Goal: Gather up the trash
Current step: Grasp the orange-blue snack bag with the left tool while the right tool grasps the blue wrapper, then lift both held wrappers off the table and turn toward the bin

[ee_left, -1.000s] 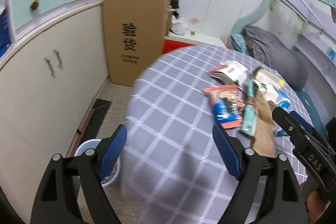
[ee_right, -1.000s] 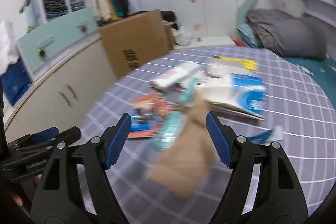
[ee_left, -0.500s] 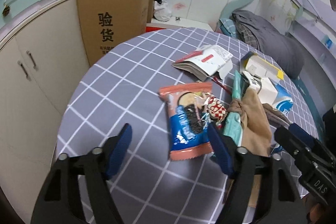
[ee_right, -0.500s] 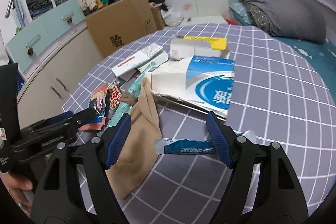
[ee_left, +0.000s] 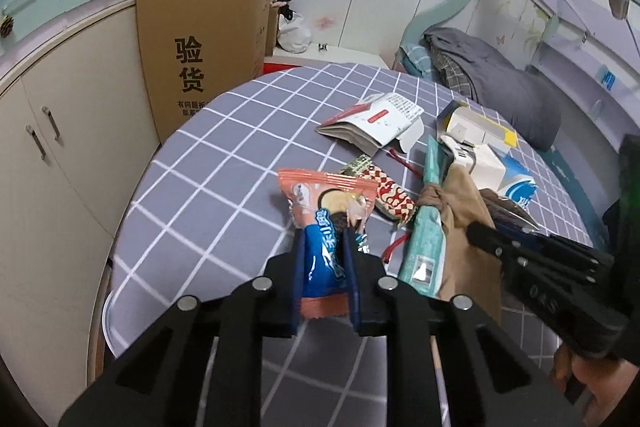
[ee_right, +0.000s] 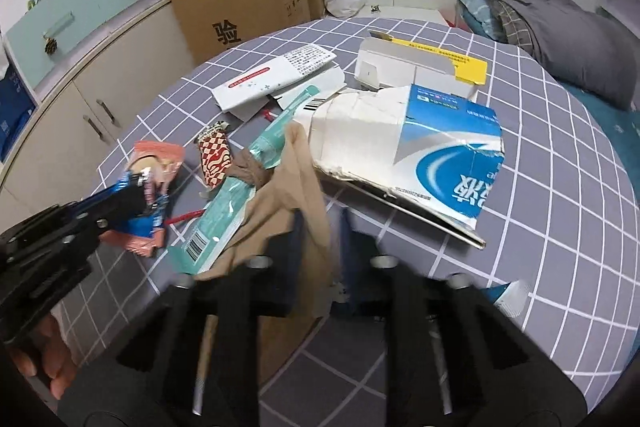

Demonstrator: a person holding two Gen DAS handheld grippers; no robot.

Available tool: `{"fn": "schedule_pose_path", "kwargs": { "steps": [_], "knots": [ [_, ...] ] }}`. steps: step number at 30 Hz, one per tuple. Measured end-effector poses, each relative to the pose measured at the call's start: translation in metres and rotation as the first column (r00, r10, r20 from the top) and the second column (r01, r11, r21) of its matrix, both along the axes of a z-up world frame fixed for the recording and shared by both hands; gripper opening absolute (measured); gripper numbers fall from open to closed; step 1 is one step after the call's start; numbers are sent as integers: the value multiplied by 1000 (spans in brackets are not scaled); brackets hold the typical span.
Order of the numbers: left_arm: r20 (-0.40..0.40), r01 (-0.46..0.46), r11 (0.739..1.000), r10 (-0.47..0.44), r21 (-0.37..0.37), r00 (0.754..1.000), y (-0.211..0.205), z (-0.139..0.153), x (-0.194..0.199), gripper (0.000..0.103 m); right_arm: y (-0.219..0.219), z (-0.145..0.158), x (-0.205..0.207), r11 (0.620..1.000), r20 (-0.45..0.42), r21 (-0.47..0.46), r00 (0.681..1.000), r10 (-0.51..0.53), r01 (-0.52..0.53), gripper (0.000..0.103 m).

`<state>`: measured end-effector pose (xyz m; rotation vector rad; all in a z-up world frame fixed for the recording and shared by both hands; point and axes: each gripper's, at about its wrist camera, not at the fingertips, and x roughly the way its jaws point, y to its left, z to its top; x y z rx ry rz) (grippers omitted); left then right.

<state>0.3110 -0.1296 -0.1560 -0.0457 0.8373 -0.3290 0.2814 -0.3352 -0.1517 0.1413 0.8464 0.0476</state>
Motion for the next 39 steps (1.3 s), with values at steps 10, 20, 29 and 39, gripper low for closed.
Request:
{"fn": "schedule_pose_path", "kwargs": {
  "steps": [10,20,29,39],
  "knots": [
    [49,-32,998,35,-60,998,43,27,-23,17,18,61,-40,999,188,-45,982,5,3,2],
    [68,-87,994,91,-63,994,87,36,-47,17,4,48,-47,994,87,-43,991,-98,102,11],
    [43,-99,992,103,-79,994,100,25,-53,17,-34,18,-63,946,10,27,947,-322,322,67],
    [39,-108,992,111,-58,993,109,17,-53,17,-24,0,-36,941,-17,-84,944,-330,327,22]
  ]
}}
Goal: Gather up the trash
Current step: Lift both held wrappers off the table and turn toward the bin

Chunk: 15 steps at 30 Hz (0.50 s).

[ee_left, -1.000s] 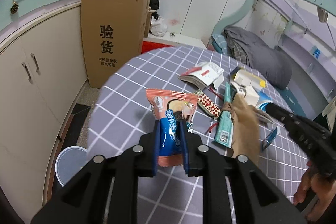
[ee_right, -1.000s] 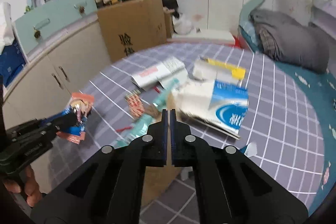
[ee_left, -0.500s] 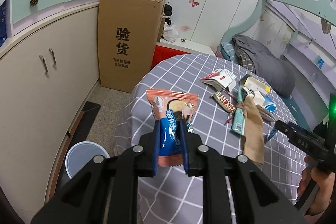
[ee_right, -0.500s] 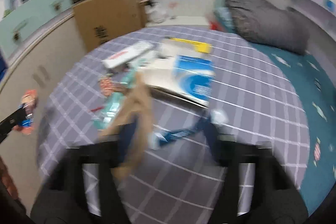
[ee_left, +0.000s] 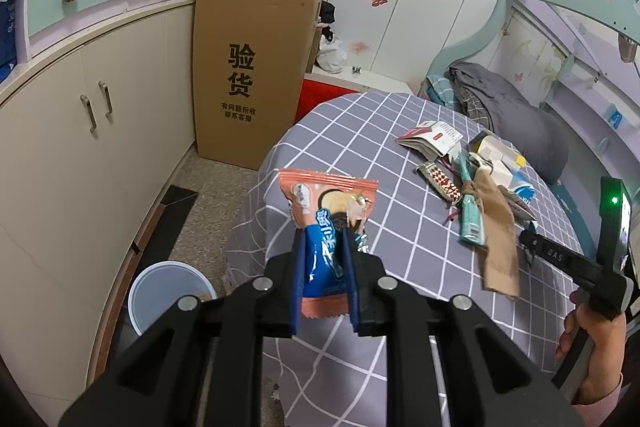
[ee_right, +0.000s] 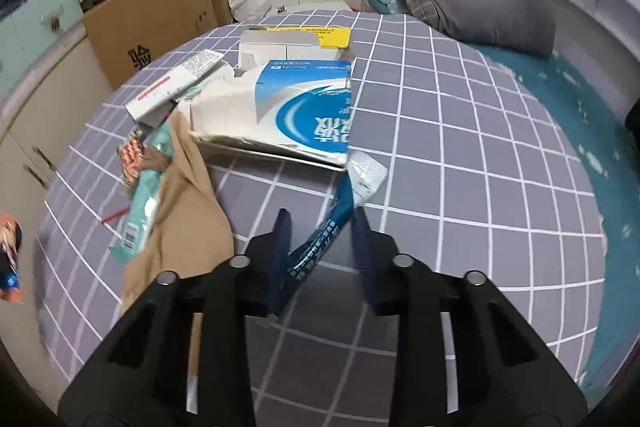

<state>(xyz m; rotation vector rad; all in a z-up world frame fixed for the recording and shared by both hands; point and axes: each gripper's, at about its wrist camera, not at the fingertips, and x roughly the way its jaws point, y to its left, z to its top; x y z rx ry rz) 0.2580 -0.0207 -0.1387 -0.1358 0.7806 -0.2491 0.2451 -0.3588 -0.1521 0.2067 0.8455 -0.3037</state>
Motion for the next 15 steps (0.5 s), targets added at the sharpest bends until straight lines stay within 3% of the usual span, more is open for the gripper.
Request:
{"fn": "schedule_pose_path", "kwargs": {
  "steps": [3,15],
  "knots": [
    [-6,-8,1000,8,-6,1000,1,-2,-1,17,-8,0,-8,1000,15,29,1000,3,-4,11],
    [-1,20,998,-20,-55,1000,4,-1,-15,17,1,26,-72,989,197,134,980,41,-68,8]
  ]
}}
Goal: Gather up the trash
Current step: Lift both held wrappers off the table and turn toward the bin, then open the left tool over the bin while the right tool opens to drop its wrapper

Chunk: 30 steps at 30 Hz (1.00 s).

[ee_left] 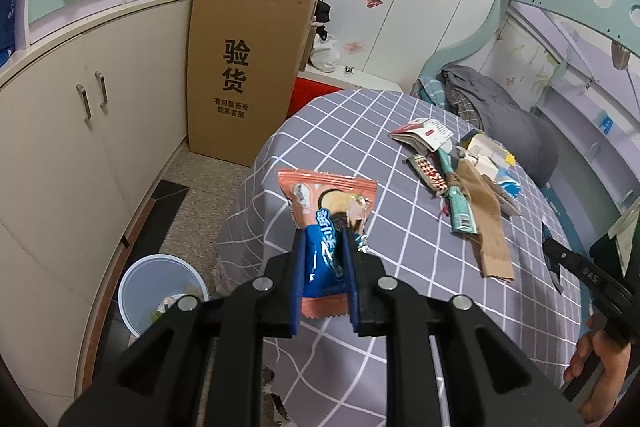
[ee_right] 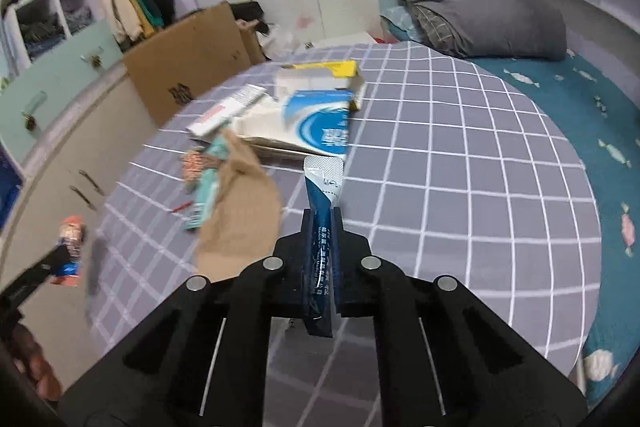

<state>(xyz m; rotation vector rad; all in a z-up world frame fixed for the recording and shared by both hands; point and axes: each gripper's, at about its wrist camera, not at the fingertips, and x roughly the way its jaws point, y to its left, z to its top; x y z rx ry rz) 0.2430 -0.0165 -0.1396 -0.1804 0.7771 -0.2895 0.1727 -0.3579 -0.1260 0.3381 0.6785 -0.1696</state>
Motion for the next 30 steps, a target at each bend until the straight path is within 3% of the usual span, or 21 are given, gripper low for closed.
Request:
{"fn": "schedule_pose_path", "kwargs": {
  "steps": [10,23,30],
  "knots": [
    [50,-6,1000,6,1,999,2,11,-28,17,82,16,-16,974,49,75,977,210,-213,8],
    [72,-101,995,99,24,992,66,12,-60,17,209,21,-16,877,48,31,877,478,-480,8],
    [26,-181,983,180,32,983,115,-12,-54,17,269,4,5,818,10,13,818,575,-575,8]
  ]
}}
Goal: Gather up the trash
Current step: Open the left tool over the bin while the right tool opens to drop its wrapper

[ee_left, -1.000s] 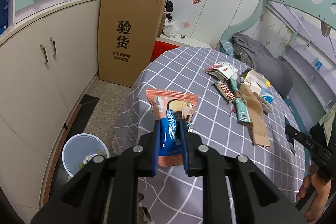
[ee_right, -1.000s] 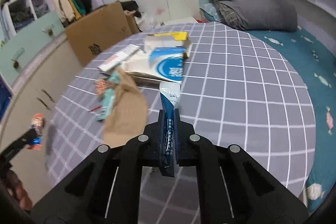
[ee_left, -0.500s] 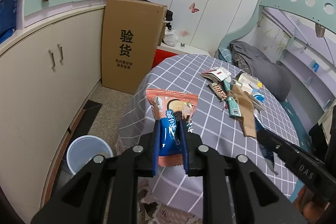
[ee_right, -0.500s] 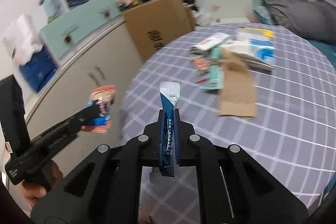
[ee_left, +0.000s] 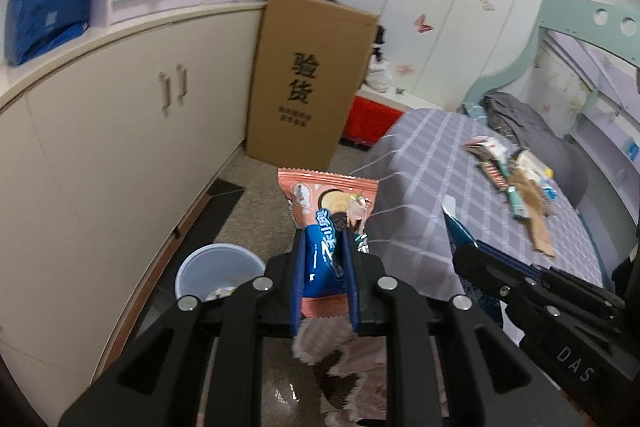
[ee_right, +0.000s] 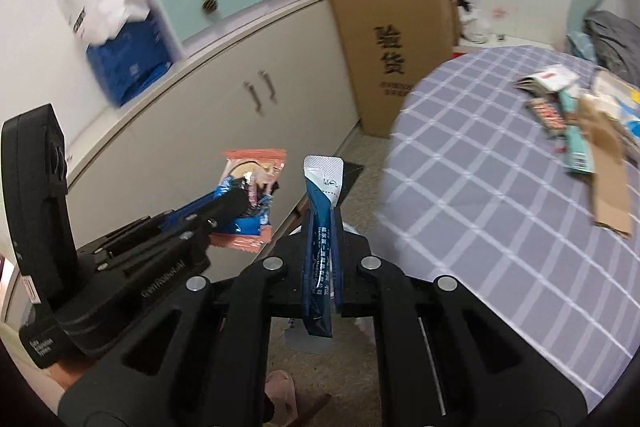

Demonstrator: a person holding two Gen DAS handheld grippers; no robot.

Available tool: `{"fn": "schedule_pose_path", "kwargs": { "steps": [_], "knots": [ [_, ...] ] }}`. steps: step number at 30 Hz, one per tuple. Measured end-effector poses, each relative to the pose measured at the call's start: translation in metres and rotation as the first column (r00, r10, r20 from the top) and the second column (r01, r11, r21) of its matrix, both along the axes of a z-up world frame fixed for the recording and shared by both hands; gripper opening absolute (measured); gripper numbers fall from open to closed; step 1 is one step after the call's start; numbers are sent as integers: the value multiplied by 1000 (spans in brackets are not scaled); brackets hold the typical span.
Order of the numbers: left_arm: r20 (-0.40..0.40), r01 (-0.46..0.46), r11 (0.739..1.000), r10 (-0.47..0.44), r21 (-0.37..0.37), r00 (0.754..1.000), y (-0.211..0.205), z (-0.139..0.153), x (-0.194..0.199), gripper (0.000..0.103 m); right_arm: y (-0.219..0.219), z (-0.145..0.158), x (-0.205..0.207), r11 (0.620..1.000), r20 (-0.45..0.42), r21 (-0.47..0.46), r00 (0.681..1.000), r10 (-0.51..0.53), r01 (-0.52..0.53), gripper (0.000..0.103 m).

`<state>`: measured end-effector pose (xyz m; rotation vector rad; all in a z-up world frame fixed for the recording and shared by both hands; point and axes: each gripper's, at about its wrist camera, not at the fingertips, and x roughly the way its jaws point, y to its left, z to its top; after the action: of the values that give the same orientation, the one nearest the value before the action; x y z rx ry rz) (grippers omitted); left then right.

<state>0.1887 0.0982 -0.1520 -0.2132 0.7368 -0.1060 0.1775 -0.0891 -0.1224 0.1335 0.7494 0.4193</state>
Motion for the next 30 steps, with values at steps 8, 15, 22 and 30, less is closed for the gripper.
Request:
{"fn": "schedule_pose_path", "kwargs": {
  "steps": [8,15,22,30],
  "knots": [
    [-93,-101,995,100,-13,991,59,-44,21,17,67,-37,34,995,-64,-40,994,92,-94,8],
    [-182,-144,989,139,-16,973,93,-79,51,17,95,-60,67,991,-89,-71,990,111,-118,8],
    [-214,-159,987,154,-5,965,105,-94,93,17,106,-74,93,989,-80,-114,993,87,-96,8],
    [-267,-234,972,218,-31,939,123,-110,121,64,114,-82,107,986,-68,-147,995,73,-83,8]
  ]
}}
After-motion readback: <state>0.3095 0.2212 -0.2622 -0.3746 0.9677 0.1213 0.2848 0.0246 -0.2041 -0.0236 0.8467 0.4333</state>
